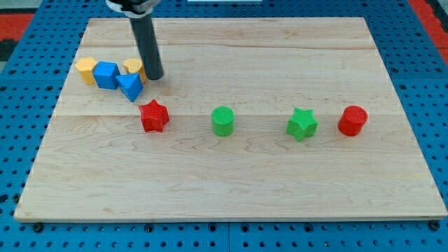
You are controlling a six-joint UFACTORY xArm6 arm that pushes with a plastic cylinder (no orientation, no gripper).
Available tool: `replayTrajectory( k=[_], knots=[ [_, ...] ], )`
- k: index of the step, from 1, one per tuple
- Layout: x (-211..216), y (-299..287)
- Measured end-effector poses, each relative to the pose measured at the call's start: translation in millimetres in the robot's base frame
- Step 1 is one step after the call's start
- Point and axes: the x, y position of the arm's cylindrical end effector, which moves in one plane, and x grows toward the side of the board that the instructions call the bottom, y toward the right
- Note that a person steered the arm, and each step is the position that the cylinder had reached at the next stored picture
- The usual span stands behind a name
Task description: Move the red star to the bottom left of the blue triangle
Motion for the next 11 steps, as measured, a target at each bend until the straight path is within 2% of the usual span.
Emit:
replayTrajectory(
  k=[1, 2, 3, 4, 5, 6, 8, 9, 10, 11],
  knots=[
    [38, 108],
    [91, 147],
    [127, 118],
    [120, 41],
    [84, -11],
    [83, -36],
    [126, -47],
    [81, -90],
    [94, -18],
    [63, 44]
  ],
)
